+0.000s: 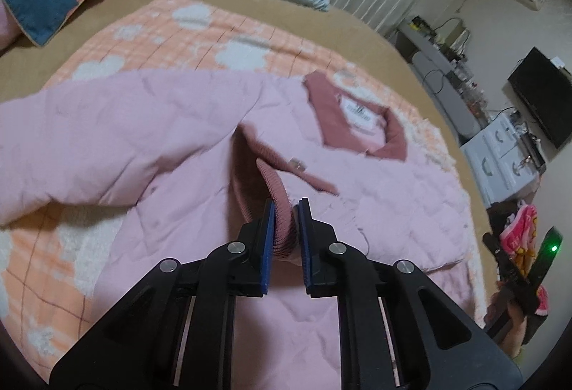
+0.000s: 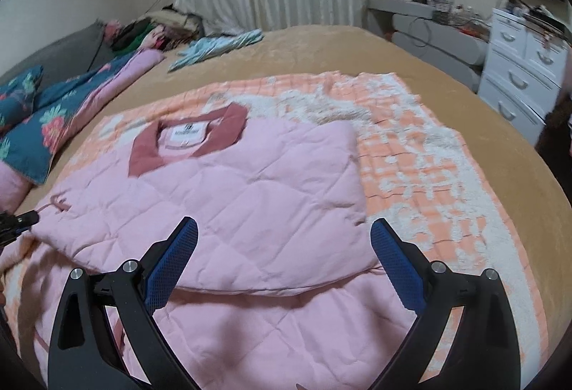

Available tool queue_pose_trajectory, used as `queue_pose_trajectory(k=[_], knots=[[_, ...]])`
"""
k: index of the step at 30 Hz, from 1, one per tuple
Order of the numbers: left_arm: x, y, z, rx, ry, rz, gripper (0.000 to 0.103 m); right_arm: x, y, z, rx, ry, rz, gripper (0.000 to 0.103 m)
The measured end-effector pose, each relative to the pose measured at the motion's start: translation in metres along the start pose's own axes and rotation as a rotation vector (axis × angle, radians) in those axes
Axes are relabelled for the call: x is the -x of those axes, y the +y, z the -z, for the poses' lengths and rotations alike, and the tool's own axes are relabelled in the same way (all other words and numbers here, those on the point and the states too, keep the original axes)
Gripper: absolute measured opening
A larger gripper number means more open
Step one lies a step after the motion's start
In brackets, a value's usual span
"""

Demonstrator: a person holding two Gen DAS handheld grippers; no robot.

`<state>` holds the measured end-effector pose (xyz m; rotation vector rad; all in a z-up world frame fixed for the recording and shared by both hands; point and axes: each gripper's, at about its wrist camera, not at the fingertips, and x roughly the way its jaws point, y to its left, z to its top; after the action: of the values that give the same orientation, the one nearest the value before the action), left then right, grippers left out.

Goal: Fold large clothes

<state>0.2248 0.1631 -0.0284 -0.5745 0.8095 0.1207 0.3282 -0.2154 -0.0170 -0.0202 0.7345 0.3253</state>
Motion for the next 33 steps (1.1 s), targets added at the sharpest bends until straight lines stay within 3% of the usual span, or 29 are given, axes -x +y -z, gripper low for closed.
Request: queue_pose_trajectory(k=[5, 12, 17, 22, 26, 28, 31, 33], knots=[[-0.014, 0.014, 0.011, 0.013, 0.04, -0.019, 0.006, -0.025, 0.011, 0.006, 0.058, 0.088, -0.01, 0.097], [-0.028, 0.016, 0.022, -0.024, 0.061, -0.073, 0.006, -0.067, 0.007, 0.023, 0.012, 0.251, -0.005, 0.097], [-0.036, 0.011, 0.024, -0.069, 0.088, -0.112, 0.007, -0.074, 0.011, 0.03, 0.014, 0.253, 0.022, 0.099], [-0.029, 0.006, 0.024, -0.083, 0.094, -0.113, 0.008, -0.053, 0.011, 0.03, -0.012, 0.185, -0.006, 0.099], [-0.018, -0.001, 0.027, -0.117, 0.101, -0.125, 0.02, -0.029, 0.019, 0.032, -0.036, 0.145, -0.083, 0.099], [-0.011, -0.002, 0.028, -0.118, 0.092, -0.119, 0.037, -0.017, 0.029, 0.034, -0.003, 0.126, -0.084, 0.099], [-0.001, -0.003, 0.029, -0.122, 0.085, -0.117, 0.048, -0.005, 0.042, 0.032, 0.029, 0.103, -0.088, 0.099], [0.007, -0.001, 0.029, -0.116, 0.075, -0.109, 0.064, 0.003, 0.049, 0.03, 0.033, 0.082, -0.092, 0.099]])
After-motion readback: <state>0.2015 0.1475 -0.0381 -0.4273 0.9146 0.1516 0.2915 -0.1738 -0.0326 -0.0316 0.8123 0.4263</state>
